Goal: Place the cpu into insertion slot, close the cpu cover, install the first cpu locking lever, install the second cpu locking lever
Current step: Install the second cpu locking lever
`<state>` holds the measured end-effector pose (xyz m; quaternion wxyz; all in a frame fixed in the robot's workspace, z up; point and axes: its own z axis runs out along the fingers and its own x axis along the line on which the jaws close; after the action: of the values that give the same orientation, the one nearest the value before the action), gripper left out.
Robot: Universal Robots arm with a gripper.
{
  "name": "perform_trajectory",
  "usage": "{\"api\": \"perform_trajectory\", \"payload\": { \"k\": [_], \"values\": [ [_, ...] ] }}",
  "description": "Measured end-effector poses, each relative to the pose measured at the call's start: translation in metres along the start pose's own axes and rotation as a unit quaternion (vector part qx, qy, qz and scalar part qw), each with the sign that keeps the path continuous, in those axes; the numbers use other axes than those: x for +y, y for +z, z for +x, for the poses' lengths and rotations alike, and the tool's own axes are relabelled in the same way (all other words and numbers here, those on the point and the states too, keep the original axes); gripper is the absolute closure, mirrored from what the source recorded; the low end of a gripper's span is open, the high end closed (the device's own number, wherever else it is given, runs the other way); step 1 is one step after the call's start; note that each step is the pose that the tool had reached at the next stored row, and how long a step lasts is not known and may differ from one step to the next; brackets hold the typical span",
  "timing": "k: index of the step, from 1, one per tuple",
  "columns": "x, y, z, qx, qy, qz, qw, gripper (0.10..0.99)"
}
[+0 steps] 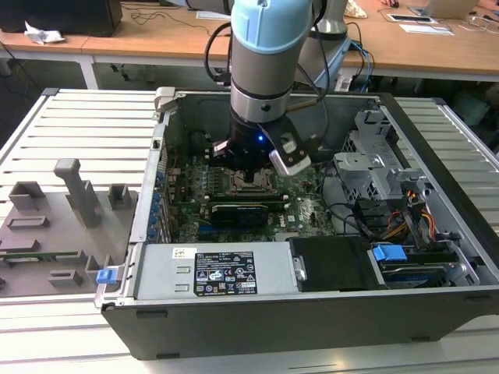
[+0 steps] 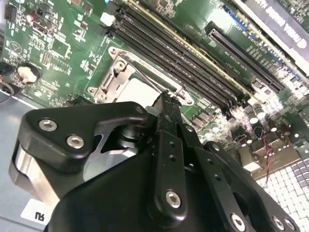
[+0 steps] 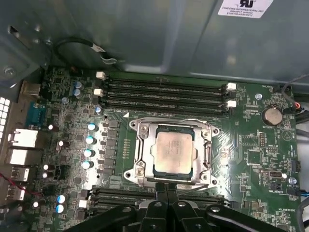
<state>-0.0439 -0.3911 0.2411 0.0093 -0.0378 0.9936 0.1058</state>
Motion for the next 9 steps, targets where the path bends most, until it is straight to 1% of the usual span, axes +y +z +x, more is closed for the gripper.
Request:
{"api": "perform_trajectory", "payload": {
  "k": [2,3,4,5,7,9],
  "values": [
    [-0.003,0.0004,0.0007,0.0,0.0,-0.0001,1.0,0.98],
    [-0.0035,0.0008,0.0022,-0.0001,0.0,-0.0004,1.0,0.98],
    [-0.0038,0.0013,0.0054,-0.0001,0.0,-0.0011,1.0,0.98],
    [-0.0042,0.0027,0.0077,-0.0002,0.0,-0.0018,1.0,0.98],
    [-0.0049,0.0057,0.0084,-0.0002,0.0,-0.0017,1.0,0.98],
    [-0.0059,0.0103,0.0091,-0.0001,0.0,-0.0017,1.0,0.98]
  ]
}}
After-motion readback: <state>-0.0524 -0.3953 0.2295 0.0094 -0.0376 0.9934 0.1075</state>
